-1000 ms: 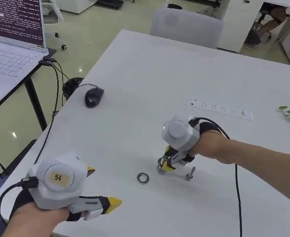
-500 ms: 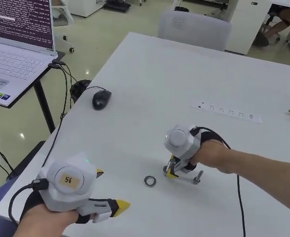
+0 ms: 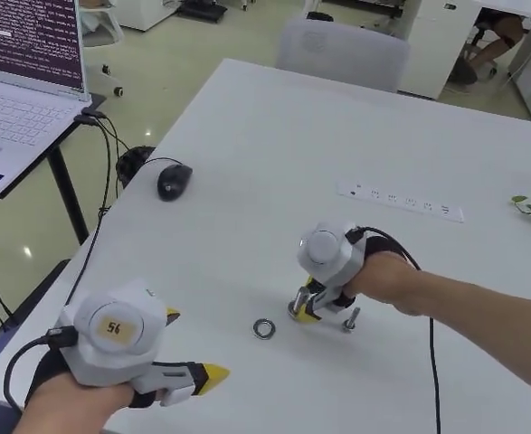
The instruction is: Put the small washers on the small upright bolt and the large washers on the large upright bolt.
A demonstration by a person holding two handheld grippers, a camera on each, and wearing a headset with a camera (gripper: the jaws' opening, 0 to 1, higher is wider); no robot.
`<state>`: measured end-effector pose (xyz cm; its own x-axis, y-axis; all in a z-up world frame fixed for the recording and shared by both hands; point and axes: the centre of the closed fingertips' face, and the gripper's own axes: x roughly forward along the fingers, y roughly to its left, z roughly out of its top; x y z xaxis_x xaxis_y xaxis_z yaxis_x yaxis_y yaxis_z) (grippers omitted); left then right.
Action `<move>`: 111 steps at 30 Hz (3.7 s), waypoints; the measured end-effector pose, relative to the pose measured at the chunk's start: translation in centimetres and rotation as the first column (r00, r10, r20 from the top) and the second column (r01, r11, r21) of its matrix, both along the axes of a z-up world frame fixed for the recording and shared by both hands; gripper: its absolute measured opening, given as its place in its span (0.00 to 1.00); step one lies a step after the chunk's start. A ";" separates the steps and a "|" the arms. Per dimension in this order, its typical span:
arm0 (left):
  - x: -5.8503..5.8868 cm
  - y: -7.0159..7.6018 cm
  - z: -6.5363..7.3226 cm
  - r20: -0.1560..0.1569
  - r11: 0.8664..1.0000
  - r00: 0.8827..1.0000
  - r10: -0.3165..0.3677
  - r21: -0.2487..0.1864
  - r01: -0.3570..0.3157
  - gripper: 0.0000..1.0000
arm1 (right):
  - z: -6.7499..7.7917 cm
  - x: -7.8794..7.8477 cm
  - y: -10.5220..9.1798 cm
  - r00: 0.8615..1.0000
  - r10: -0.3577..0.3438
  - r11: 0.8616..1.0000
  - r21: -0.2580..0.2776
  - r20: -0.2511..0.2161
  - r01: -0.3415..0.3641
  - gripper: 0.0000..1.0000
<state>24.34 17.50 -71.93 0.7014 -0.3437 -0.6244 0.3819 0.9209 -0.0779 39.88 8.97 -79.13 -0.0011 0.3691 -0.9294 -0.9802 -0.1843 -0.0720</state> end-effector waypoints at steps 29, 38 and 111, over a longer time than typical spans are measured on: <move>-0.1 -0.6 0.2 0.011 1.000 1.000 -0.017 0.000 0.017 0.62 | -0.9 -5.6 -1.4 0.994 -0.077 0.995 0.053 -0.083 0.081 0.25; -0.2 -0.5 0.2 0.009 1.000 1.000 -0.010 0.000 0.010 0.62 | -2.4 -5.7 1.9 0.992 -0.097 0.993 0.058 -0.075 0.102 0.26; -0.2 -0.5 0.5 0.019 1.000 1.000 -0.007 -0.004 0.007 0.62 | -2.8 -8.2 -2.9 0.947 0.320 0.946 -0.038 -0.033 -0.321 0.31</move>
<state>24.15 16.96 -71.46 0.7106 -0.3510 -0.6098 0.3899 0.9179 -0.0739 31.67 6.07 -81.89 -0.1373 0.3057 -0.9422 -0.8703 -0.4914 -0.0327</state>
